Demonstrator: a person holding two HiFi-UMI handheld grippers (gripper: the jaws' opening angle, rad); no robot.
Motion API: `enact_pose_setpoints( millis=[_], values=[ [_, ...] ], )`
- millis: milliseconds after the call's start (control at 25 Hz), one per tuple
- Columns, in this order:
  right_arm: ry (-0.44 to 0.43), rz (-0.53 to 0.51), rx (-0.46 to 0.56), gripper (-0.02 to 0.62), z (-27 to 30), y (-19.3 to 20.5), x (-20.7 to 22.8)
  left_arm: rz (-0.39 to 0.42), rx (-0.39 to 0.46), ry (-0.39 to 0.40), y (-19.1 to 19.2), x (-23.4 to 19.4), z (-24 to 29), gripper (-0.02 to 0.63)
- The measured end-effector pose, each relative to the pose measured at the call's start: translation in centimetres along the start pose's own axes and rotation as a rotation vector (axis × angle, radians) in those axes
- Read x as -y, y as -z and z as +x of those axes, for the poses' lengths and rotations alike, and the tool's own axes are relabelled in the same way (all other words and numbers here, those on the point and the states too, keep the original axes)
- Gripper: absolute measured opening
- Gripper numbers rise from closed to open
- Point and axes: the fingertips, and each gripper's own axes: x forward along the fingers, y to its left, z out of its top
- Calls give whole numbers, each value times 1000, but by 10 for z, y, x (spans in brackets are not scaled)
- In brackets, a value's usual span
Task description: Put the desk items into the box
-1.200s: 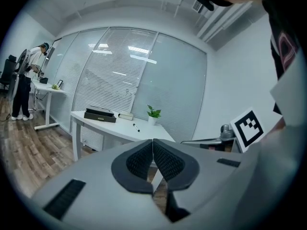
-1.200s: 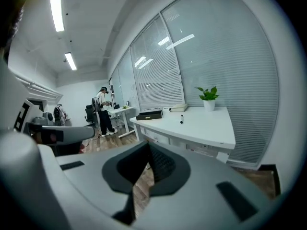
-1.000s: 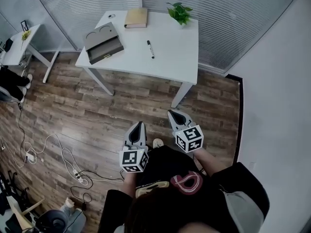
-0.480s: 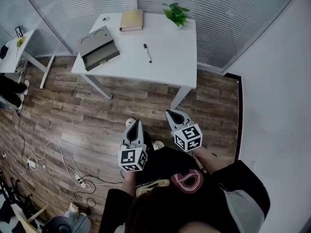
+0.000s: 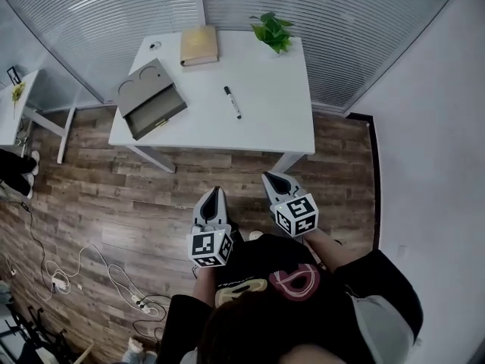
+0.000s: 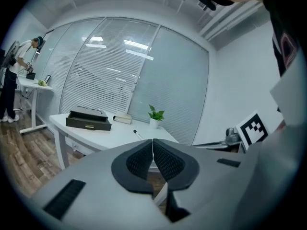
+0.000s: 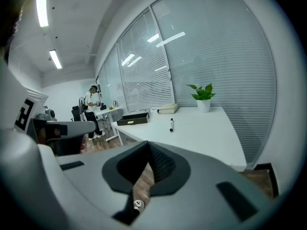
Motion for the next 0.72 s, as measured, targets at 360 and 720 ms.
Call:
enact_pose_setpoints(
  millis=[360,720],
  values=[
    [60,13,0,11,78,-40,1,4,0,37,-41,-76,56,18],
    [159,40,11,11,125,-67,5,33,-25,115,-68,-122,91,18]
  ],
)
